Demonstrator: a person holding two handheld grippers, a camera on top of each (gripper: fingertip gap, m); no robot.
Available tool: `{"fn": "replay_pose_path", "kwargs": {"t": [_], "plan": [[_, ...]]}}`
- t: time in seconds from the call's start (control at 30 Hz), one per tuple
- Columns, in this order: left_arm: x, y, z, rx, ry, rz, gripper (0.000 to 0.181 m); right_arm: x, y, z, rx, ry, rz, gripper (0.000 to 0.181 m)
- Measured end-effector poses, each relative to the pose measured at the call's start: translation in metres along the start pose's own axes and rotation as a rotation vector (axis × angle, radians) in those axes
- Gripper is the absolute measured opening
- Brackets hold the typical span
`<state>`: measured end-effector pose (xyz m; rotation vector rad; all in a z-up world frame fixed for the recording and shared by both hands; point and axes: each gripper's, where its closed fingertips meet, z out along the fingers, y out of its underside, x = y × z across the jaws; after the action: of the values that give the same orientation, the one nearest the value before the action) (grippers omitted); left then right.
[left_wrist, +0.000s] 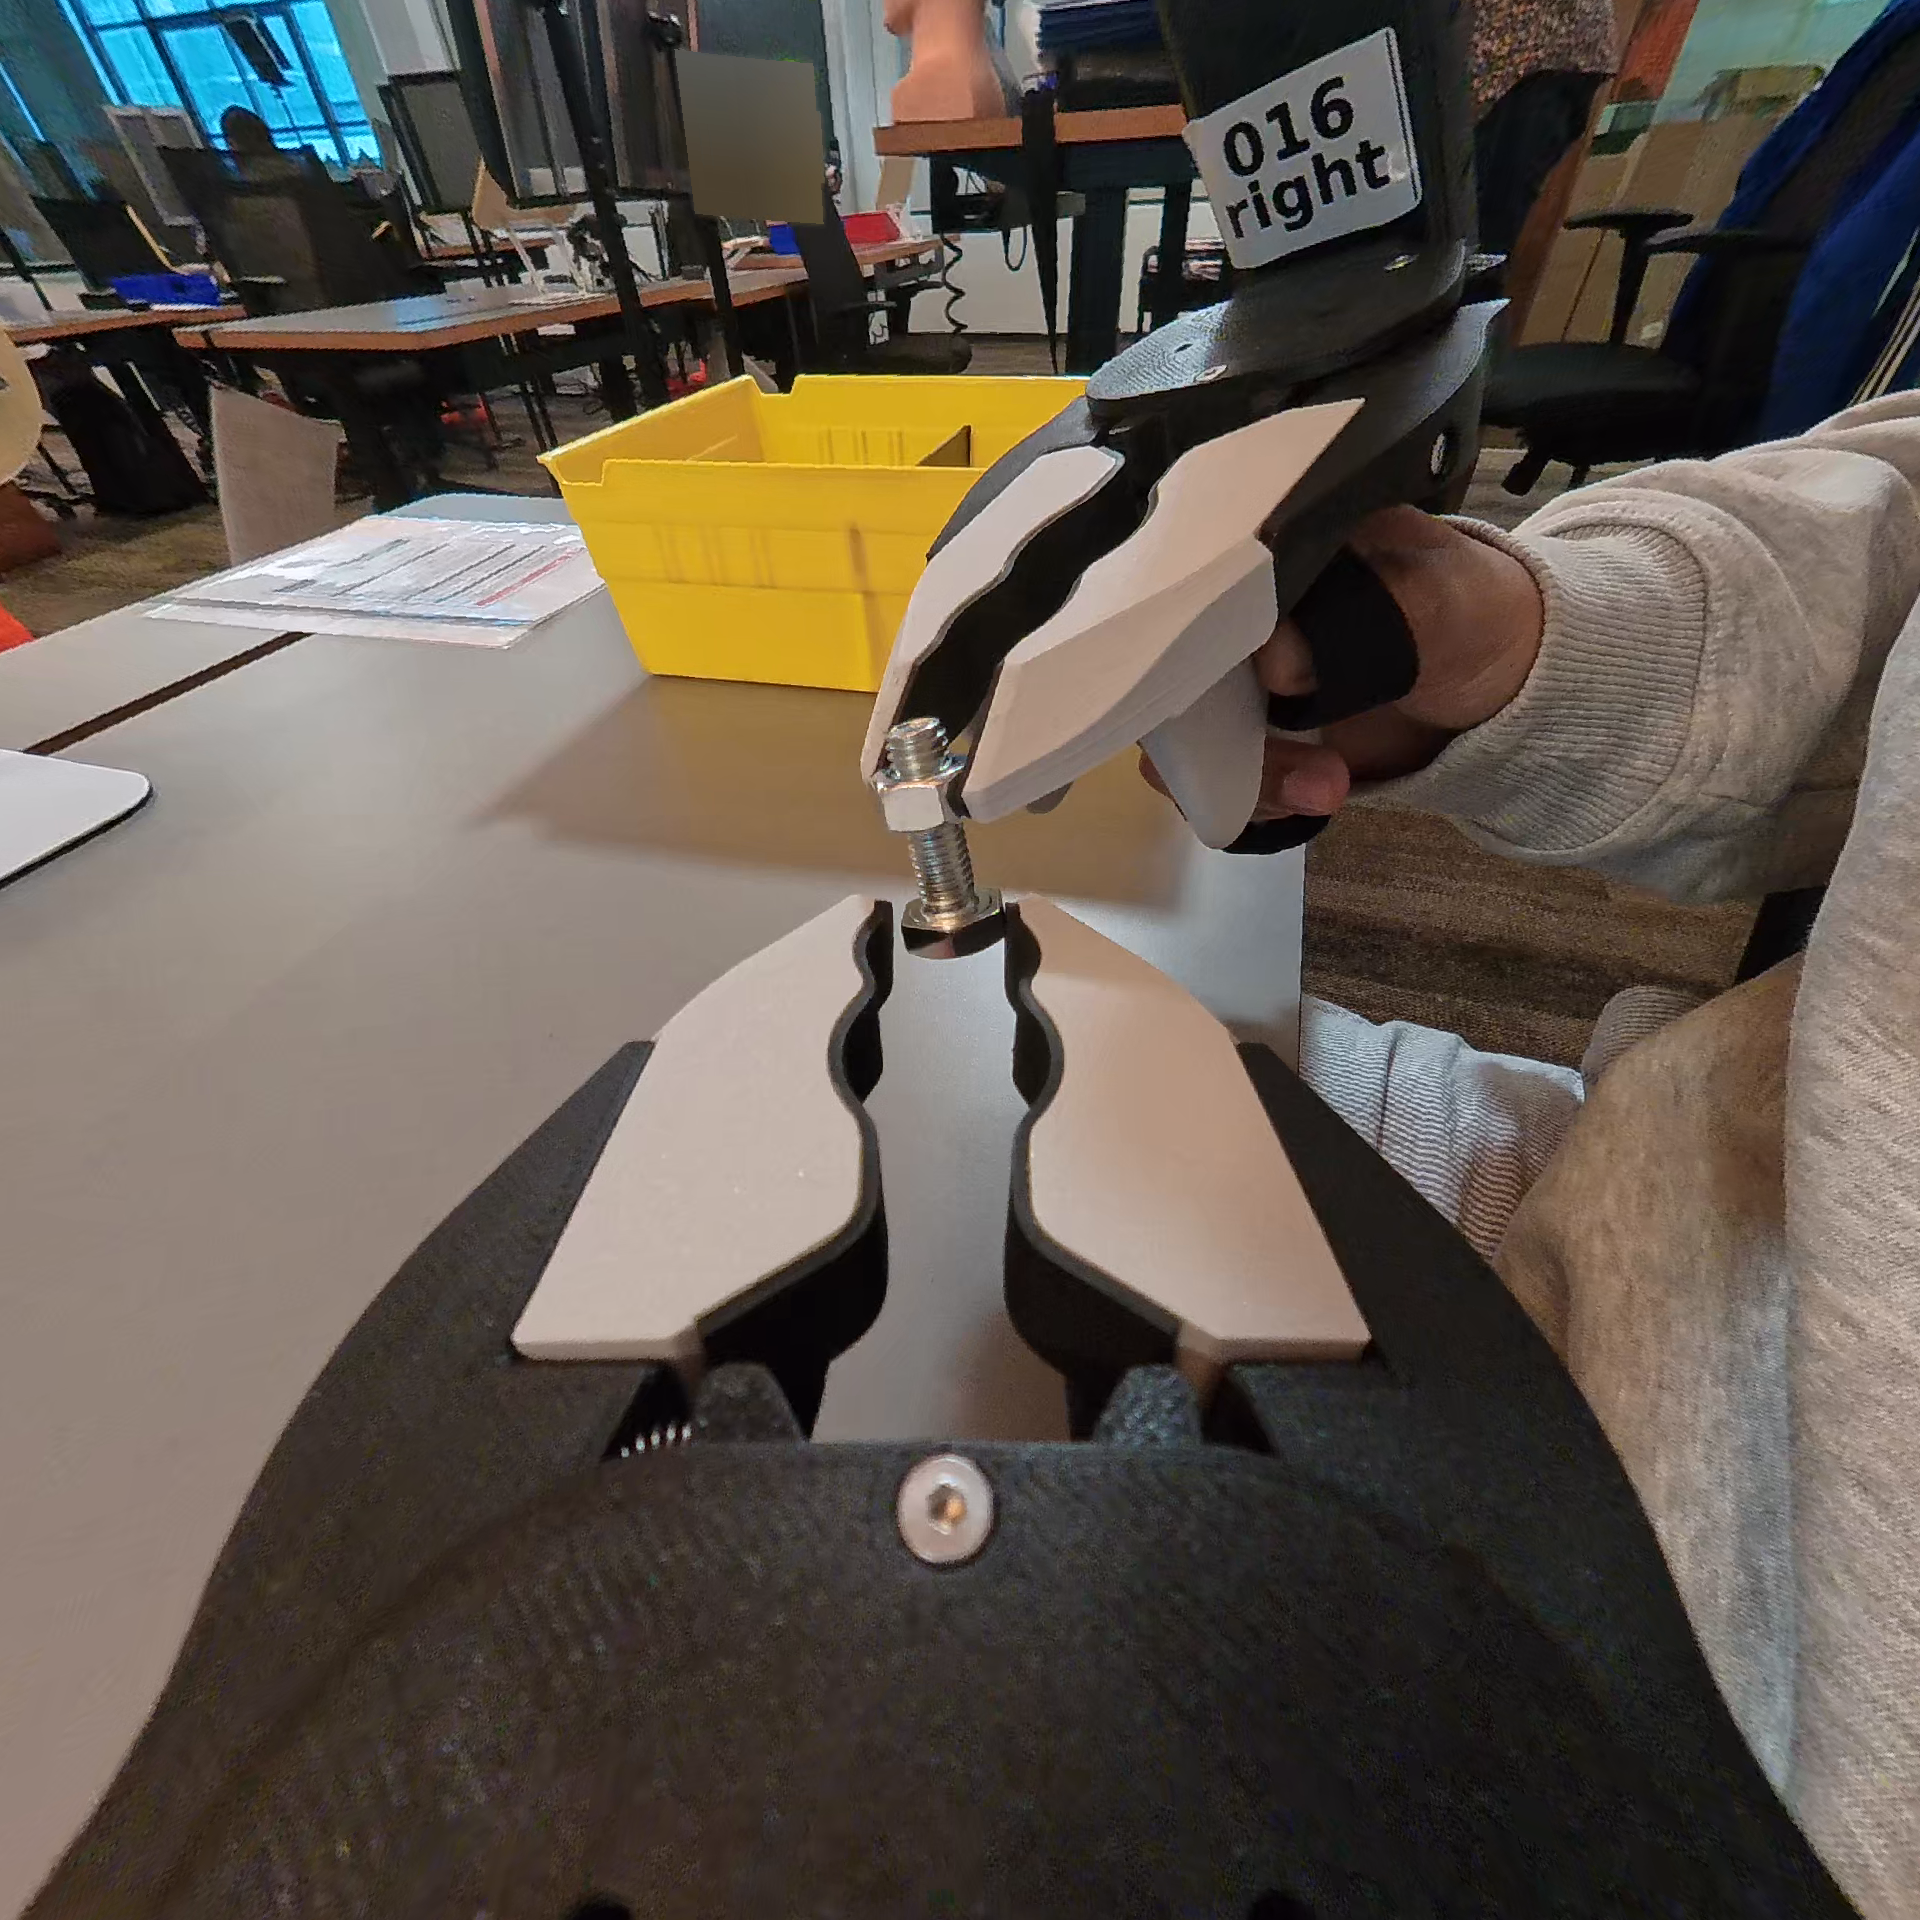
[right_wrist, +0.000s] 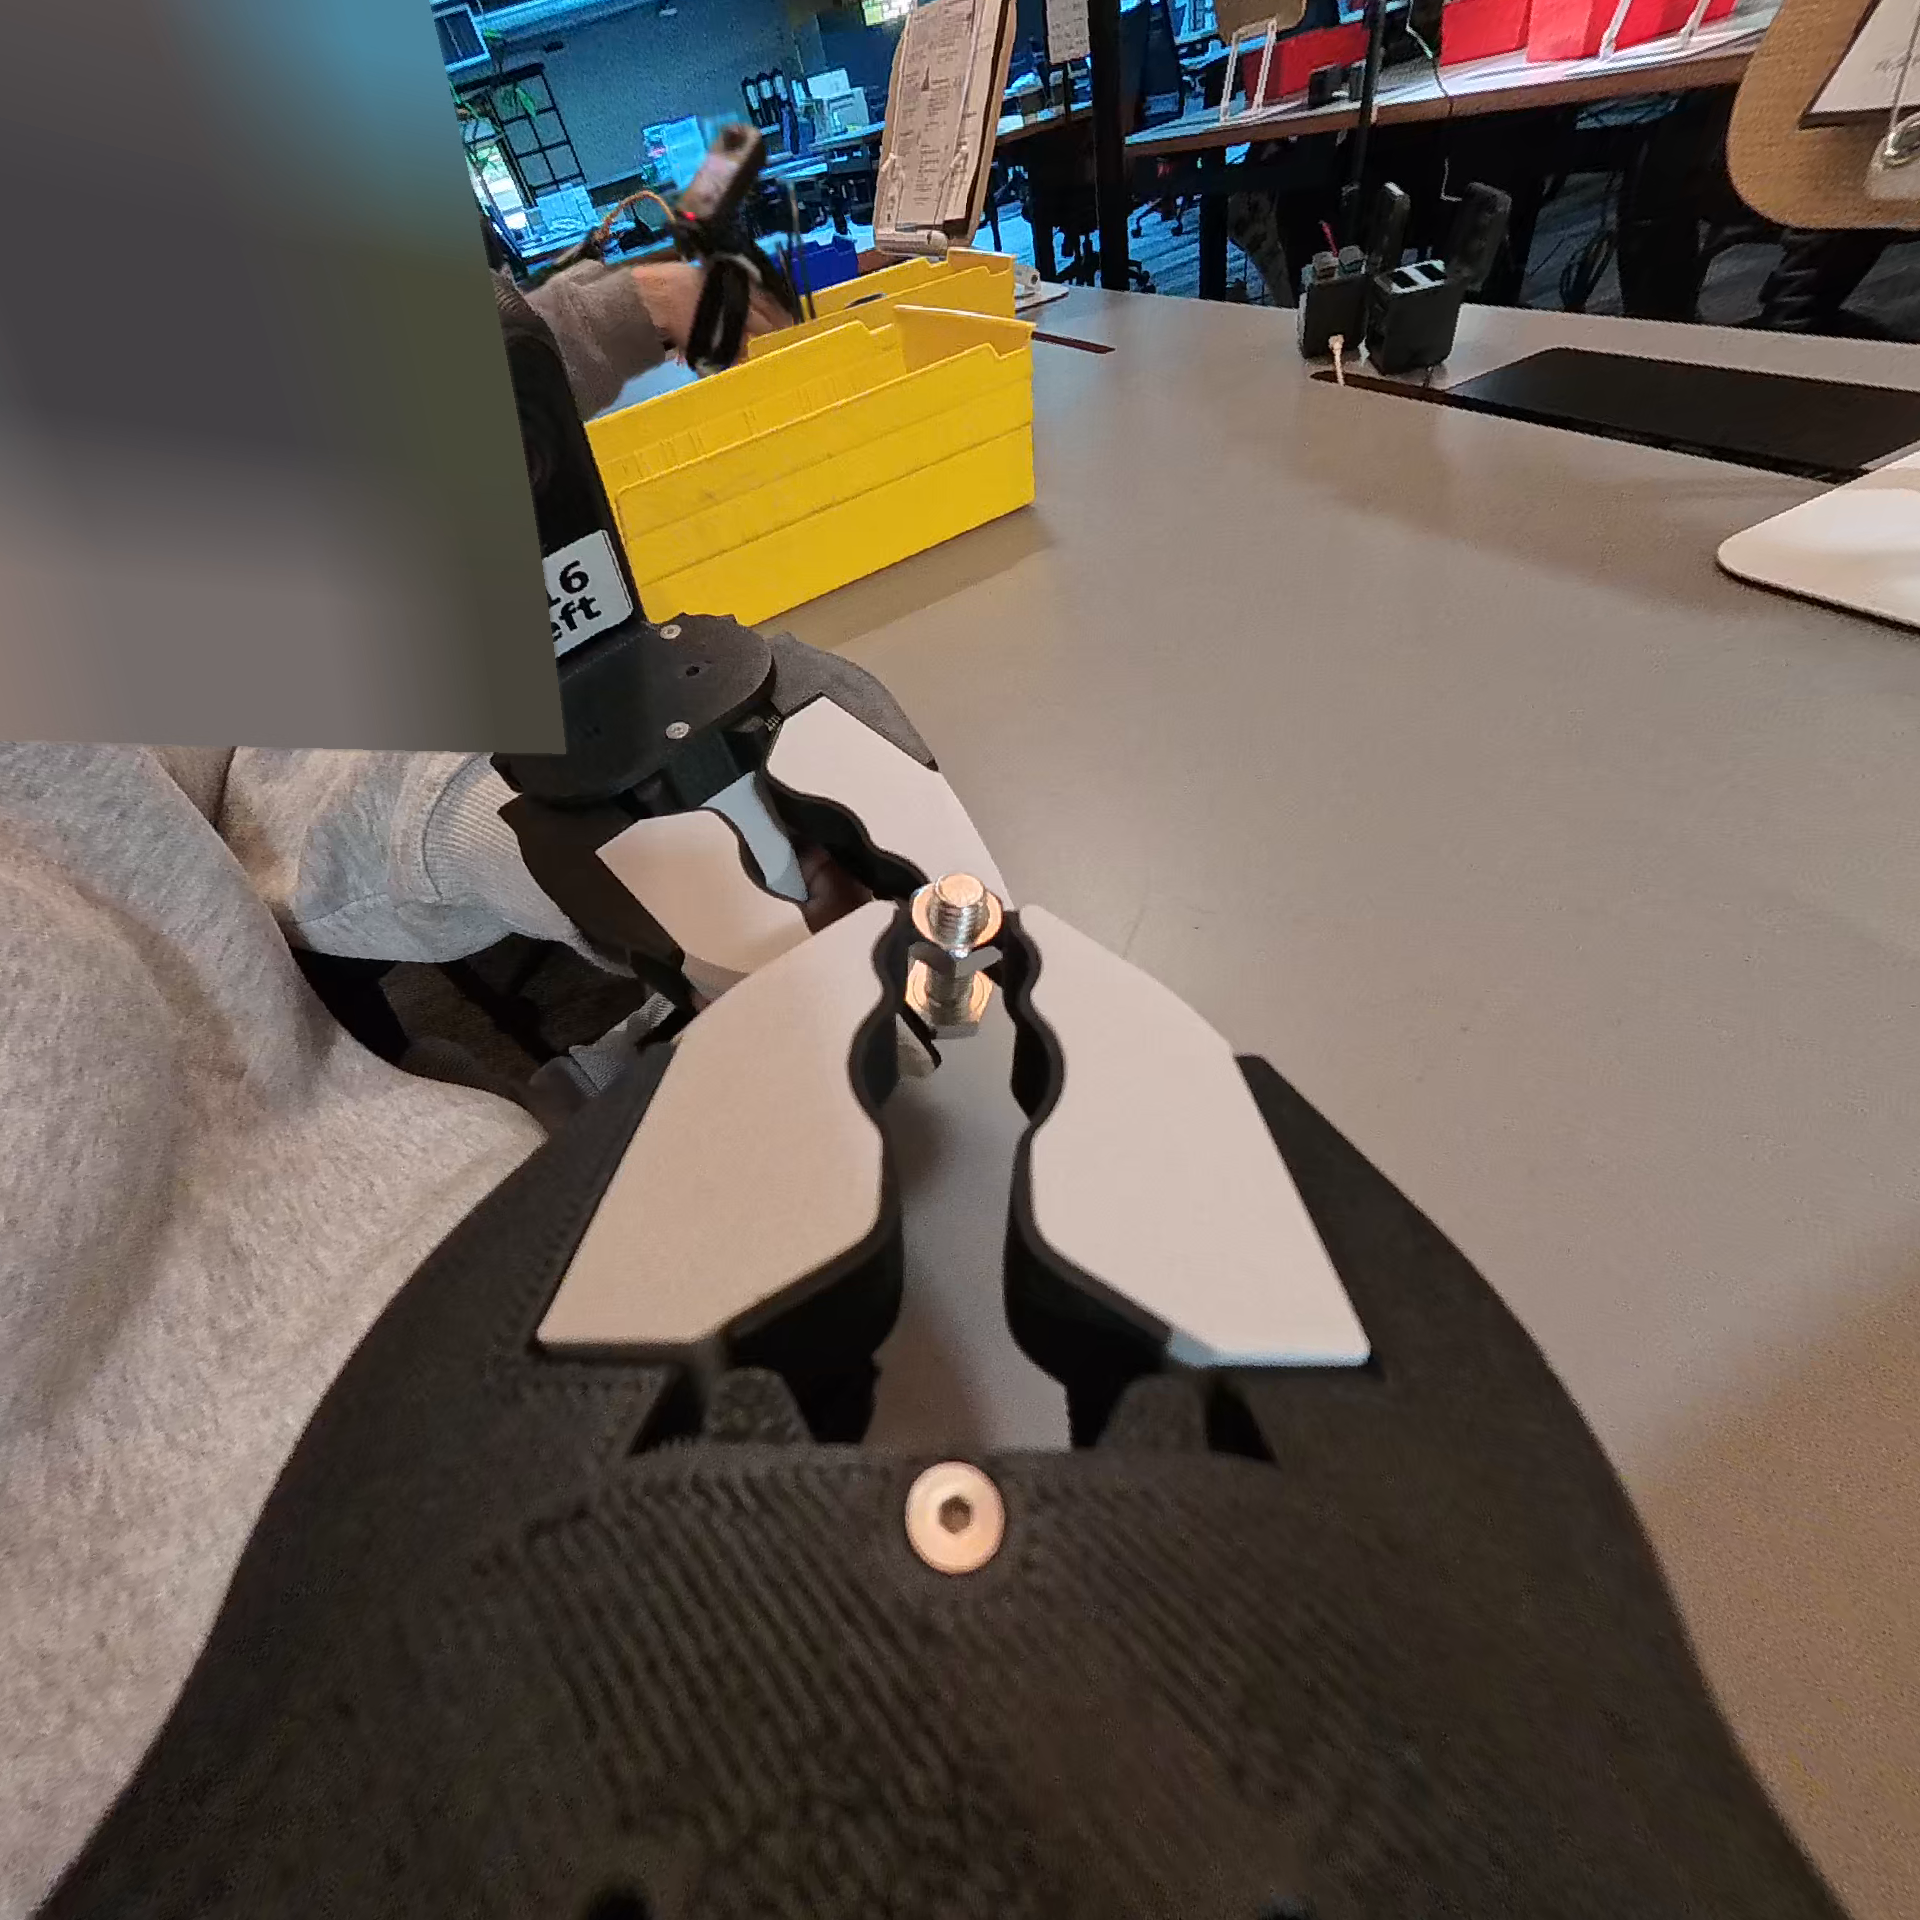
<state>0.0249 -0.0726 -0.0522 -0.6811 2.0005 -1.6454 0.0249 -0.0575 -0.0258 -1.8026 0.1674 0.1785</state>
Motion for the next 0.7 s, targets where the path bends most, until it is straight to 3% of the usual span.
{"fn": "replay_pose_path", "kwargs": {"t": [0.7], "plan": [[0.0015,0.0006,0.0003,-0.005,0.016,-0.001,0.018,-0.0019,-0.0014,0.0008,0.019,-0.011,0.001,0.017]]}}
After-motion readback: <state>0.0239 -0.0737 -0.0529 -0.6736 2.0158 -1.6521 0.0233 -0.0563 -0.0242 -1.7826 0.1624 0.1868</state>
